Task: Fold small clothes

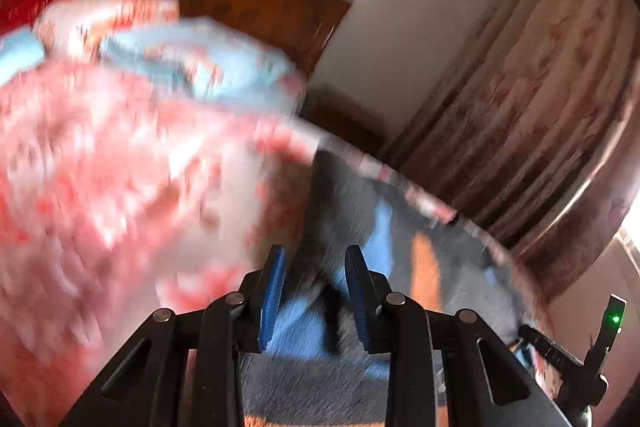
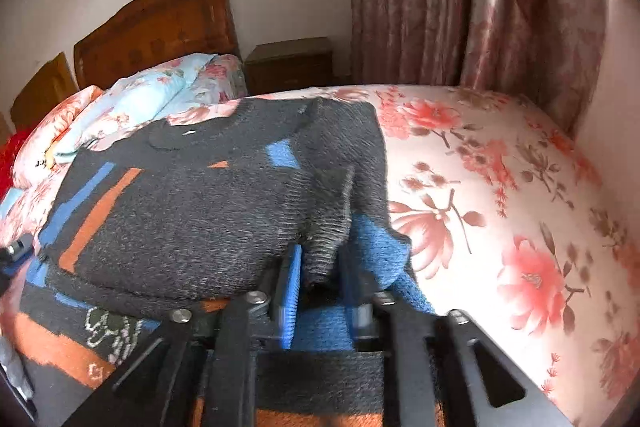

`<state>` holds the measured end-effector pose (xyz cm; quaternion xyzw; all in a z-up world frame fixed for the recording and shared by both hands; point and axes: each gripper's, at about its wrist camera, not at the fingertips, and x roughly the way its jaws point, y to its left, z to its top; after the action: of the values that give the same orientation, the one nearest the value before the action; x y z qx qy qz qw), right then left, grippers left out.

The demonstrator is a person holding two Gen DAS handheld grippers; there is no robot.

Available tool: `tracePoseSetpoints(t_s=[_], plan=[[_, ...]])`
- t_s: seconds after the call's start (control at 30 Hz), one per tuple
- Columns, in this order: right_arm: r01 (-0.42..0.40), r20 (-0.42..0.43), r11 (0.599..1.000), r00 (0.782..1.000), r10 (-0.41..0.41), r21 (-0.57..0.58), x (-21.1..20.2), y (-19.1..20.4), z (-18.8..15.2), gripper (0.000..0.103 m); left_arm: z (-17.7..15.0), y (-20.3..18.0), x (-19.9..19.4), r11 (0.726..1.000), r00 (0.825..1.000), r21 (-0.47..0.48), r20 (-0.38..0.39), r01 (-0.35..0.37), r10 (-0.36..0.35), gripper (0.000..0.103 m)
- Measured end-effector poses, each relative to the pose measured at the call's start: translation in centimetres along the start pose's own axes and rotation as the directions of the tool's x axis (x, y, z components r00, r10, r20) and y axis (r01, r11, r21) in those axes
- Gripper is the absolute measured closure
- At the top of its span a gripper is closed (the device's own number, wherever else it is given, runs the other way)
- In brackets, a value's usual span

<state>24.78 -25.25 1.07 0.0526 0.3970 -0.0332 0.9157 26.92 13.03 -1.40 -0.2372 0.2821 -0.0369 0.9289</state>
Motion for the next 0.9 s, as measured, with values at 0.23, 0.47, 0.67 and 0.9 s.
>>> tracePoseSetpoints(t_s=[0.23, 0.47, 0.67, 0.9], plan=[[0.006, 0.131, 0.978, 0.991, 0.021, -0.208, -1.5, 5.4, 3.0, 0.000, 4.9, -4.1, 6.8, 0.996, 0.991, 0.059, -0.119, 0.067, -0.060, 0.071], [0.007, -0.021, 0.973, 1.000, -0.012, -0.230, 4.2, 4.4, 2.6, 0.000, 3.8, -0.3, 13.7, 0.996, 0.966, -0.028, -0.241, 0.087, -0.091, 0.071], [-0.008, -0.033, 0.979, 0.999, 0.002, -0.206, 4.7, 3.7, 2.8, 0.000, 3.9, -0.7, 13.7, 0.998, 0.971, 0.000, -0.232, 0.058, -0.057, 0.071], [-0.070, -0.048, 0.979, 0.997, 0.062, -0.192, 4.4, 3.1, 2.8, 0.000, 3.1, -1.5, 10.2, 0.999, 0.979, -0.041, -0.203, 0.019, -0.027, 0.071]])
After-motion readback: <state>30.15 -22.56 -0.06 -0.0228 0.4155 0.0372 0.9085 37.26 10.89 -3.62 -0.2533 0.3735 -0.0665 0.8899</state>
